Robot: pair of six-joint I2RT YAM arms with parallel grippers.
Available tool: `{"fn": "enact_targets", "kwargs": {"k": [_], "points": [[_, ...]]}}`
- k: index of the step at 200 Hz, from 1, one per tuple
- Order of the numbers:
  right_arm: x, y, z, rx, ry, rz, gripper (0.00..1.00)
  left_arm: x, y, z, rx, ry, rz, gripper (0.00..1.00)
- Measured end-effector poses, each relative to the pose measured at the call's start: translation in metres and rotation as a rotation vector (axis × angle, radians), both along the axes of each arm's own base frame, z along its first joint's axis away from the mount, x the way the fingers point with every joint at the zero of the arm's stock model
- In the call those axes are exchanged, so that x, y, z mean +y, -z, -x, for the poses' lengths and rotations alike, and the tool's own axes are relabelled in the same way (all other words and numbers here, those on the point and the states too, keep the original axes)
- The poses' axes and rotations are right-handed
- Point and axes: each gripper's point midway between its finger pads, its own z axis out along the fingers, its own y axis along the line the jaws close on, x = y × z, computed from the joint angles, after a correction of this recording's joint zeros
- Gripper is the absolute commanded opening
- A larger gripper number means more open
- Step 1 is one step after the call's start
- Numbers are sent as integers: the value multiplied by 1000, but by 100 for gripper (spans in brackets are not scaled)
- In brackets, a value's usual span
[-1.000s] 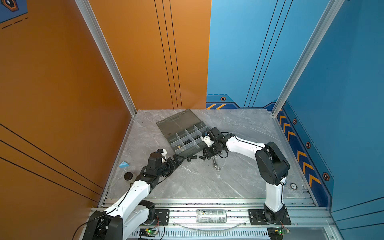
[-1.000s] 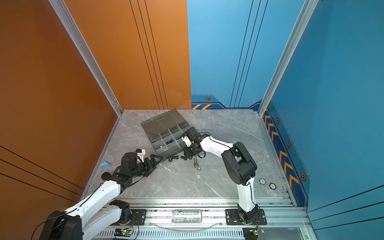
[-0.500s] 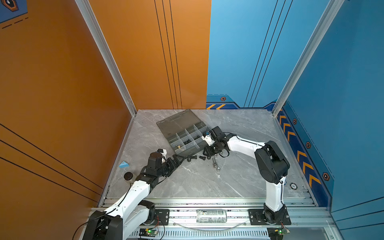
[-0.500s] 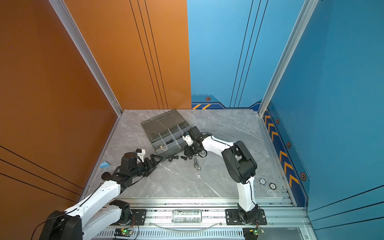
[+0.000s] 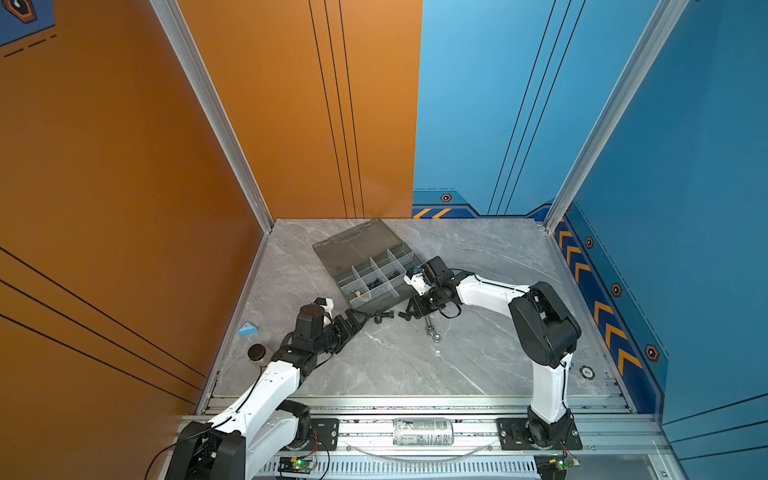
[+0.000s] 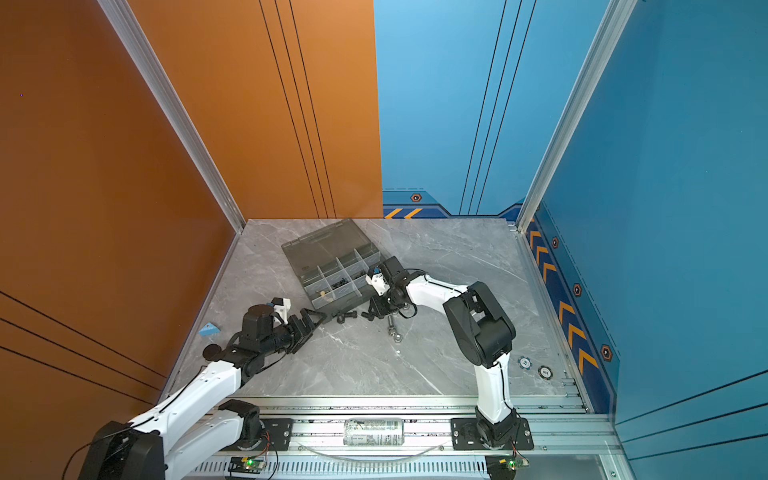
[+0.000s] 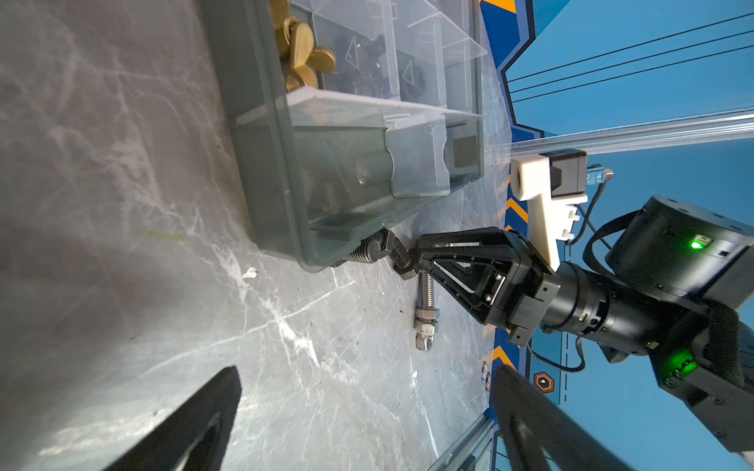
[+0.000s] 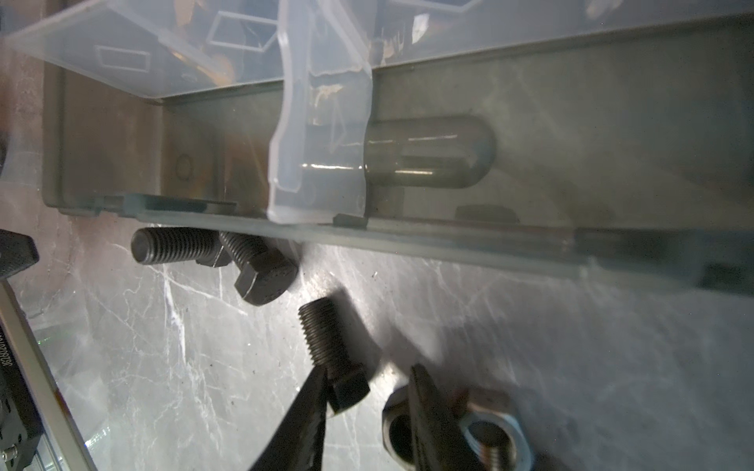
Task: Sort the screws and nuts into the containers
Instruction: 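Move the open right gripper back to the pile above a black hex nut, then lower the right gripper and close it on the black hex nut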
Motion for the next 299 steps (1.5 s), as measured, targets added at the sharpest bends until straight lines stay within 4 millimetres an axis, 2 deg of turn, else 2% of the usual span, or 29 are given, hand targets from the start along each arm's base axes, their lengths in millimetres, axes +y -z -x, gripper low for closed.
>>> {"fn": "enact_targets", "kwargs": {"k": [104,185,214,299], "points": [[-7,0,5,-35,-34,26,39,-1,2,0,7,2,-4,98],[-19,-1,-3,-38,-12,27,40,-1,7,1,24,3,-8,98],[-24,6,-5,-21,0,37,40,-2,8,2,26,8,-8,98],[-23,10,1,4,-18,34,40,-2,9,1,27,8,-9,98]]}}
